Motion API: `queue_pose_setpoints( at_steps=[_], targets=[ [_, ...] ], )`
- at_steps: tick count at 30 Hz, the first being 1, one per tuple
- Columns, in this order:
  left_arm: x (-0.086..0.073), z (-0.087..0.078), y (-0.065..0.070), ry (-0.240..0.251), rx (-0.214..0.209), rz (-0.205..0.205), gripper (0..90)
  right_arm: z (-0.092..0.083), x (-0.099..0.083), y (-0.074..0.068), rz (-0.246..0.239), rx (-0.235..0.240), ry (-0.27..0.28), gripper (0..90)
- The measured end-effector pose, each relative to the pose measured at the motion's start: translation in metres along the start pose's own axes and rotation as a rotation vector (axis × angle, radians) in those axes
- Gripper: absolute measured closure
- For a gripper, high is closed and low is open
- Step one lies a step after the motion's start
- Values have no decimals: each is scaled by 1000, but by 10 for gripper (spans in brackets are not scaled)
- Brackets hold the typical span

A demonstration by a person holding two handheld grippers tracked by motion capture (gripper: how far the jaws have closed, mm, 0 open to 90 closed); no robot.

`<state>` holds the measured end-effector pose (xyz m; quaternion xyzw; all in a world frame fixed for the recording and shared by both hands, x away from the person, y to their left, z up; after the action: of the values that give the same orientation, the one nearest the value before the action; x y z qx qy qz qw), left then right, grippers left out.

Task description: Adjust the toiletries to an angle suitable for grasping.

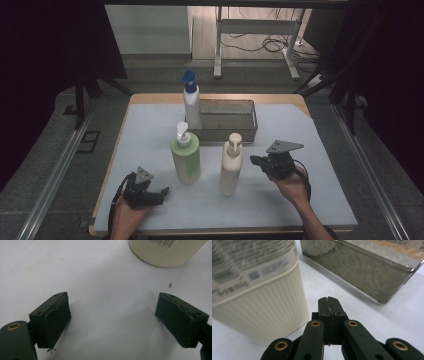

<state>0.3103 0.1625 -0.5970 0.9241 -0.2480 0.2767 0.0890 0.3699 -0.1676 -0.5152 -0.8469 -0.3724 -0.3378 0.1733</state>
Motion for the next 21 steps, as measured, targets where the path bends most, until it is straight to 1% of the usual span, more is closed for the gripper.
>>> queue_pose_setpoints(
  at_steps=[1, 2, 3, 6, 7, 8, 9, 10, 12, 13, 17, 21],
  targets=[
    [0, 0, 0, 0, 0, 0, 121, 1, -2, -3, 3, 1, -5, 894],
    [0, 0, 0, 1, 0, -1, 121, 1, -2, -3, 3, 1, -5, 894],
    [0, 0, 0, 1, 0, -1, 121, 3, -7, -9, 5, 2, -12, 895],
    [0, 0, 0, 0, -2, -2, 121, 7, -11, -13, 12, 1, -19, 896],
    [0, 0, 0, 0, 0, -1, 121, 12, -15, -16, 15, 8, -27, 896],
    [0, 0, 0, 1, 0, 0, 121, 12, -15, -16, 15, 8, -27, 896],
    [0, 0, 0, 1, 0, -1, 121, 18, -19, -18, 19, 10, -39, 896],
    [0, 0, 0, 1, -2, -2, 121, 18, -19, -18, 19, 10, -39, 896],
    [0, 0, 0, 0, 0, -1, 121, 23, -22, -20, 19, 17, -43, 896],
    [0, 0, 0, 0, 0, -1, 121, 28, -24, -22, 28, 18, -51, 896],
    [0, 0, 0, 1, 0, -1, 121, 35, -26, -25, 25, 17, -60, 896],
    [0, 0, 0, 1, 0, -1, 121, 40, -25, -28, 29, 32, -59, 896]
  ],
)
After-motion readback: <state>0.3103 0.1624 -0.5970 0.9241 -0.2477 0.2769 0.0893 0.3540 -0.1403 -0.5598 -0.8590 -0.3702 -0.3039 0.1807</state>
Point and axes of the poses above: each handheld gripper's, and its own axes: z roughly forward along the jaws, x roughly out of its top, y roughly to its right, the point moved 10 cm from there along z, roughly forward along the jaws, and after that the axes turned 9 degrees about -y, right-handed, at the moved point
